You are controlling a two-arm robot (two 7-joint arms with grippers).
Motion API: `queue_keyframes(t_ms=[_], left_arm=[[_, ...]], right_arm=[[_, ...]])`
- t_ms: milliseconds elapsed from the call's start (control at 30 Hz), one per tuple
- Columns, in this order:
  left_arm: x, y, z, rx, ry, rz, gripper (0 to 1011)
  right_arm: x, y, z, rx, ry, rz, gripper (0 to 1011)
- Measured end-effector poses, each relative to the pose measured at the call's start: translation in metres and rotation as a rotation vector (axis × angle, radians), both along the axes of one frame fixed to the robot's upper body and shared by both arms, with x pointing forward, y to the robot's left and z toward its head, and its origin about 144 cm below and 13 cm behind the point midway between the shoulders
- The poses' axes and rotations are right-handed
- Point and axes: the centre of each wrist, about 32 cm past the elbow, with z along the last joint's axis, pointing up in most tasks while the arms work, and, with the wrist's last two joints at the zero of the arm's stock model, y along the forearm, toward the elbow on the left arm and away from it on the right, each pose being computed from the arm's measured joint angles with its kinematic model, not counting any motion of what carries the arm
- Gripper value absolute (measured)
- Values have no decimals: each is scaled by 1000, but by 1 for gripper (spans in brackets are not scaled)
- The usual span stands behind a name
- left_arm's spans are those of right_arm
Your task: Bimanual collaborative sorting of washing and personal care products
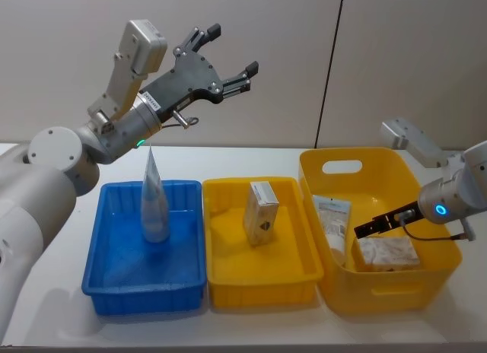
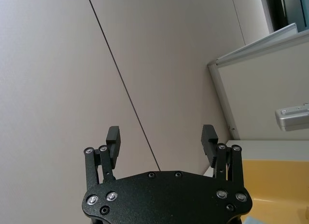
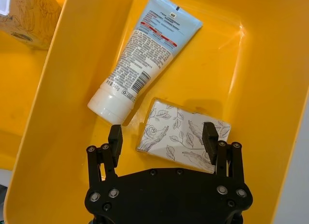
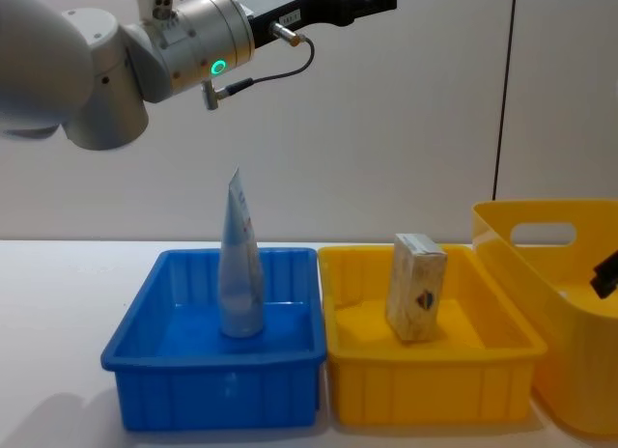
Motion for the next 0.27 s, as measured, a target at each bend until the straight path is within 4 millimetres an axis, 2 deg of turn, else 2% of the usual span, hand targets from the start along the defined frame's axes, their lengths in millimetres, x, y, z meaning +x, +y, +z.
queue_keyframes(t_ms=[267], left_arm=[[0, 0, 0, 0, 0, 0, 1001]], right_arm=[[0, 0, 0, 0, 0, 0, 1004]])
